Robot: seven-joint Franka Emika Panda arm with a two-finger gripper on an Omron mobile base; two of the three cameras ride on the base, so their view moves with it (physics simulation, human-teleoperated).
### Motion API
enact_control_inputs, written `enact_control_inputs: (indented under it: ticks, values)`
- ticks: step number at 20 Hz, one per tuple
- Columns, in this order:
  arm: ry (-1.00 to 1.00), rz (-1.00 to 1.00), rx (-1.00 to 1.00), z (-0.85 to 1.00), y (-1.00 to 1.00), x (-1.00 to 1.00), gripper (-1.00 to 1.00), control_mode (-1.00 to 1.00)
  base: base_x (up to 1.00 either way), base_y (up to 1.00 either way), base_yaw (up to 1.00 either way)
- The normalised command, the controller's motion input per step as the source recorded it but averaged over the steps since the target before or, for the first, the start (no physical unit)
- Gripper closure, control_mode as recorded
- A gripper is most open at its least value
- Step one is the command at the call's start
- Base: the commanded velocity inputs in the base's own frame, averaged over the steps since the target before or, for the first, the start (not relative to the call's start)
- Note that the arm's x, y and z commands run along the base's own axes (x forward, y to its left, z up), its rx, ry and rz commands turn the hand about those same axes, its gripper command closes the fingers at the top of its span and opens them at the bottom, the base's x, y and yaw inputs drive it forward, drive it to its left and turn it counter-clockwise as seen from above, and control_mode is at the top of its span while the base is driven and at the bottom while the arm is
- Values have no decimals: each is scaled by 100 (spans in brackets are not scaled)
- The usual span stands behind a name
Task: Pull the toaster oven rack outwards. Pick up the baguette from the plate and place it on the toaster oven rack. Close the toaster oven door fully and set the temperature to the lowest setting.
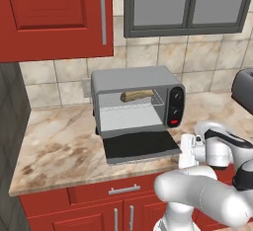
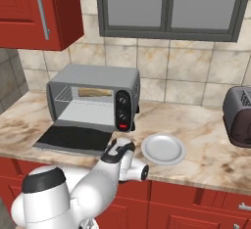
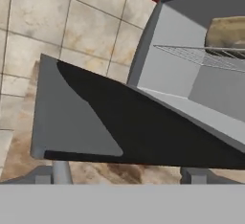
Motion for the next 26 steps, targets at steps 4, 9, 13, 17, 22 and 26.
enact_control_inputs:
  ticks: [4,9,13,17,22,26]
  values:
    - [-33,-25,6,91,44,6,-100,-100,0,0,0]
    - [-40,-33,4,99,42,29,-100,-100,0,0,0]
    - [-41,-34,0,100,76,53,-100,-100,0,0,0]
    - [-40,-35,-4,92,78,59,-100,-100,0,0,0]
    - [-33,-32,-6,34,67,73,-100,-100,0,0,0]
    - [-16,-24,-13,1,49,88,-100,-100,0,0,0]
